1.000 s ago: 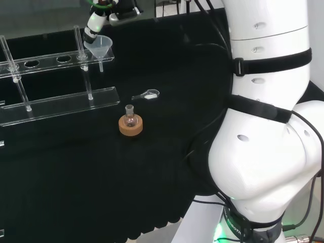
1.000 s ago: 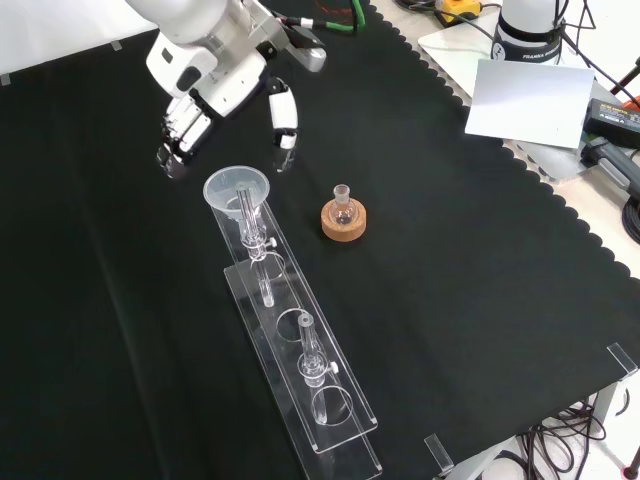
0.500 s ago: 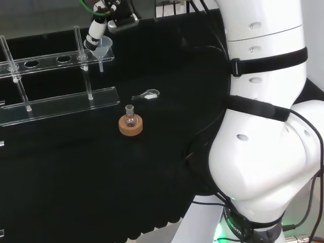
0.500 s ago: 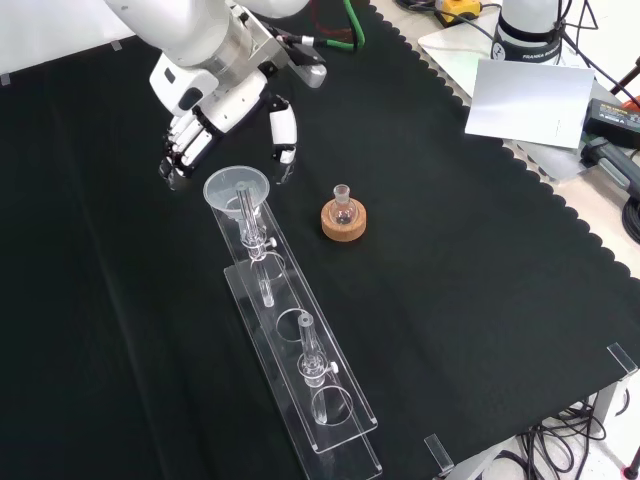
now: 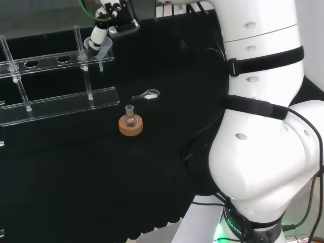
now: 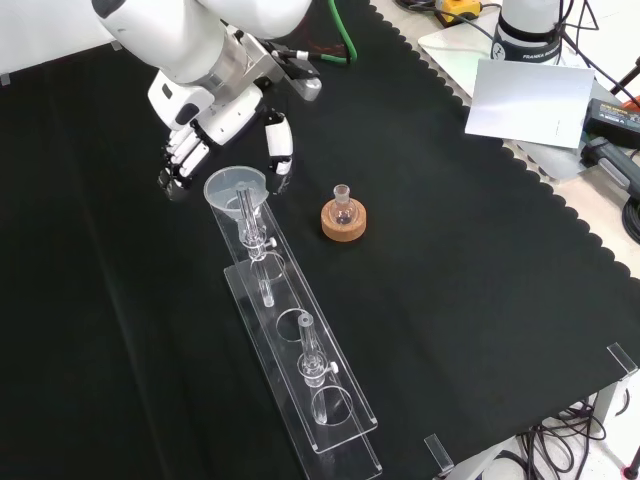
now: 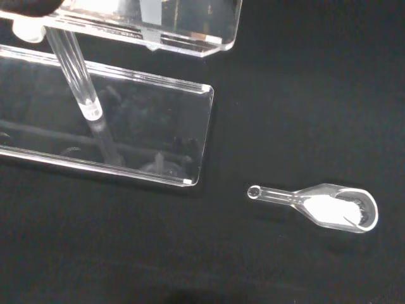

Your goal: Pick up the funnel from the transparent funnel stand.

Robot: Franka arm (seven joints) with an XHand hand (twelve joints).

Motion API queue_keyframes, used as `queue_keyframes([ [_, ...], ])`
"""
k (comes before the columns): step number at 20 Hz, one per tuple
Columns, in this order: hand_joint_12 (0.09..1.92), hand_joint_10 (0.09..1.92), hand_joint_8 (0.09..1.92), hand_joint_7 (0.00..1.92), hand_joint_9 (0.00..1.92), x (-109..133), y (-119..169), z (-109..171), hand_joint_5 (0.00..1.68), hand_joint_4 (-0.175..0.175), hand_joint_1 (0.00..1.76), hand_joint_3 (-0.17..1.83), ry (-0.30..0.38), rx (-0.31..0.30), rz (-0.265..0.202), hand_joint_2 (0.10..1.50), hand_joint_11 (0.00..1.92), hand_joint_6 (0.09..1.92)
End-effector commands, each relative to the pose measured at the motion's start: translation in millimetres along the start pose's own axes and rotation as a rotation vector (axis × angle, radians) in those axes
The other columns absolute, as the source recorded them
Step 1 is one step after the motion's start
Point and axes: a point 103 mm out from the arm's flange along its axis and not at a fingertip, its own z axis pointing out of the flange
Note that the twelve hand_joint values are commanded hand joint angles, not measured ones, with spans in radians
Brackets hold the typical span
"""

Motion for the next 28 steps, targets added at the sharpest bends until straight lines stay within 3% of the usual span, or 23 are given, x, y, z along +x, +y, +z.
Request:
queue_keyframes([
  [1, 1.52, 0.93, 0.32, 0.0, 0.07, 4, 0, 3, 0.04, -0.019, 0.65, 0.45, 0.001, -0.03, -0.005, 0.64, 0.29, 0.09],
  [14, 1.51, 0.92, 0.35, 0.0, 0.09, 12, -20, -8, 0.05, -0.023, 0.64, 0.46, -0.007, -0.069, -0.001, 0.64, 0.31, 0.09],
  [23, 1.51, 0.91, 0.3, 0.0, 0.06, 32, -29, 9, 0.04, -0.025, 0.63, 0.46, -0.098, -0.125, 0.019, 0.63, 0.32, 0.09],
  [28, 1.51, 0.92, 0.24, 0.0, 0.03, 28, -23, 12, 0.03, -0.03, 0.63, 0.47, -0.085, -0.133, 0.035, 0.63, 0.31, 0.09],
])
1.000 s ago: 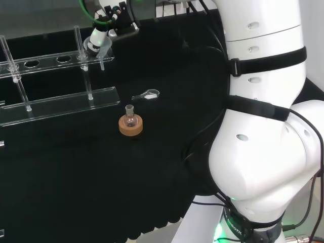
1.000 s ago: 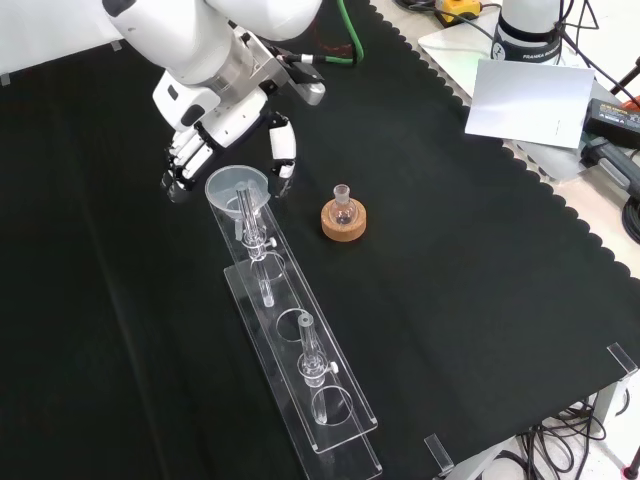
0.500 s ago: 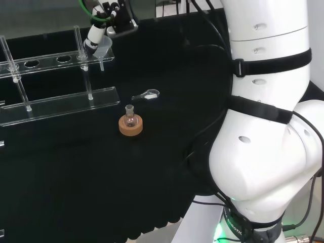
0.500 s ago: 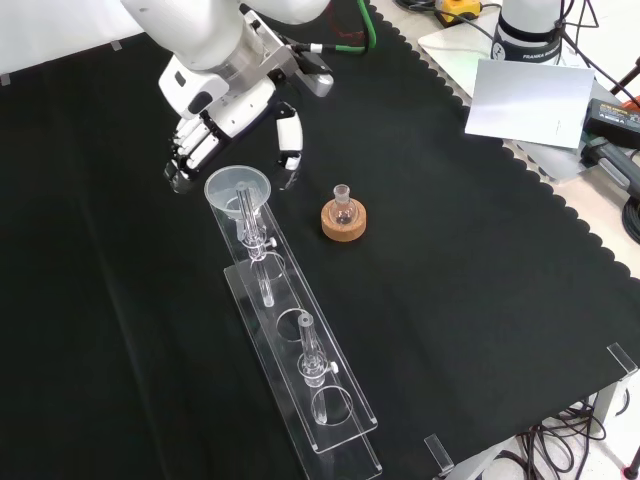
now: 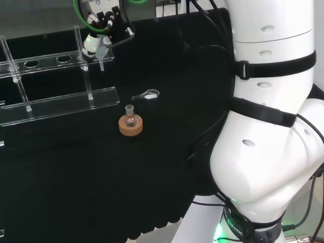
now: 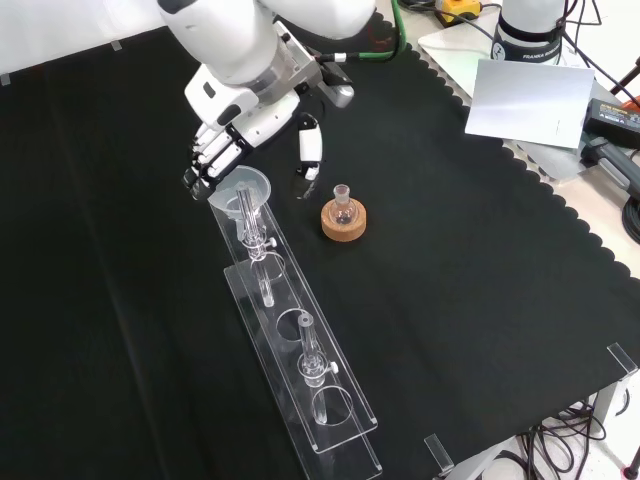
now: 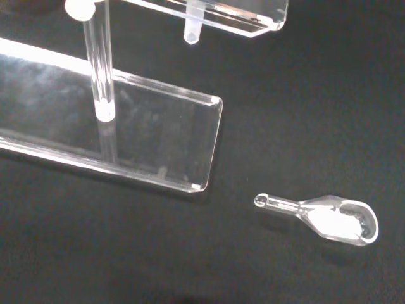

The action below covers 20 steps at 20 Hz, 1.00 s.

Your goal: Pick up the funnel from the transparent funnel stand.

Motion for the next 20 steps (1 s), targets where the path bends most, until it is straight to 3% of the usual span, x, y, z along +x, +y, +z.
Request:
queue_keyframes([
  [1, 1.51, 0.92, 0.22, 0.0, 0.02, -2, 5, 2, 0.03, -0.031, 0.63, 0.47, 0.001, -0.013, 0.014, 0.62, 0.31, 0.09],
  [8, 1.52, 0.93, 0.17, 0.0, 0.0, -8, 17, 10, 0.01, -0.032, 0.62, 0.47, 0.017, 0.024, 0.01, 0.62, 0.3, 0.09],
  [16, 1.51, 0.92, 0.26, 0.0, 0.09, -12, 27, 17, 0.03, -0.034, 0.61, 0.48, 0.016, 0.031, 0.009, 0.62, 0.34, 0.09],
  [20, 1.48, 0.8, 0.63, 0.11, 0.36, -11, 28, 16, 0.14, -0.05, 0.62, 0.49, -0.017, 0.005, 0.016, 0.64, 0.38, 0.09],
])
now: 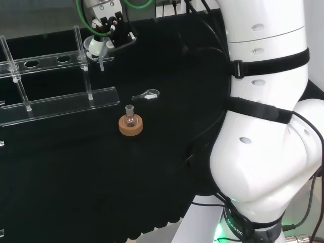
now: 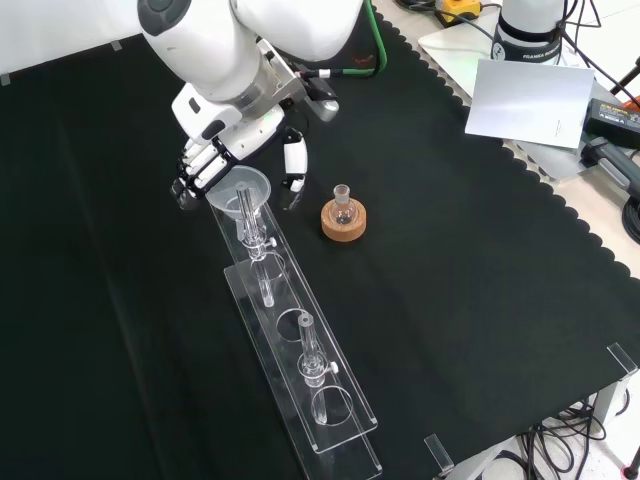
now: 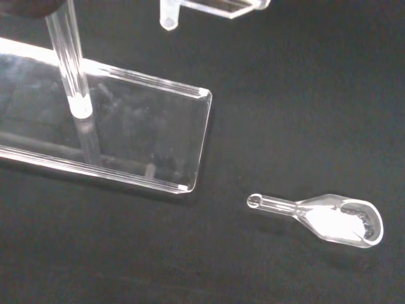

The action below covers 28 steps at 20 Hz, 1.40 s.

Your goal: Pick up the funnel from the transparent funnel stand.

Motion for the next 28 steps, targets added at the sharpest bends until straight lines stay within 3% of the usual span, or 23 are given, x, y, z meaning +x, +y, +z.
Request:
queue_keyframes([
  [1, 1.47, 0.77, 0.69, 0.14, 0.42, 0, 1, -2, 0.16, -0.054, 0.63, 0.49, -0.043, -0.036, 0.01, 0.64, 0.39, 0.09],
  [3, 1.41, 0.73, 0.76, 0.24, 0.56, 2, -1, -6, 0.22, -0.065, 0.64, 0.5, -0.104, -0.097, 0.03, 0.66, 0.44, 0.09],
  [7, 1.32, 0.66, 0.78, 0.38, 0.76, 1, -12, -24, 0.32, -0.083, 0.7, 0.53, -0.149, -0.199, 0.06, 0.7, 0.5, 0.09],
  [12, 1.3, 0.65, 0.79, 0.43, 0.82, -5, -34, -54, 0.36, -0.091, 0.73, 0.55, -0.173, -0.243, 0.081, 0.72, 0.54, 0.09],
  [16, 1.27, 0.65, 0.8, 0.47, 0.87, -9, -59, -73, 0.38, -0.095, 0.74, 0.57, -0.14, -0.247, 0.097, 0.72, 0.59, 0.09],
  [22, 1.26, 0.65, 0.8, 0.48, 0.89, -9, -104, -91, 0.4, -0.095, 0.74, 0.58, -0.142, -0.246, 0.131, 0.72, 0.61, 0.09],
  [28, 1.26, 0.65, 0.8, 0.49, 0.9, 0, -145, -83, 0.42, -0.093, 0.74, 0.58, -0.09, -0.176, 0.151, 0.72, 0.61, 0.09],
])
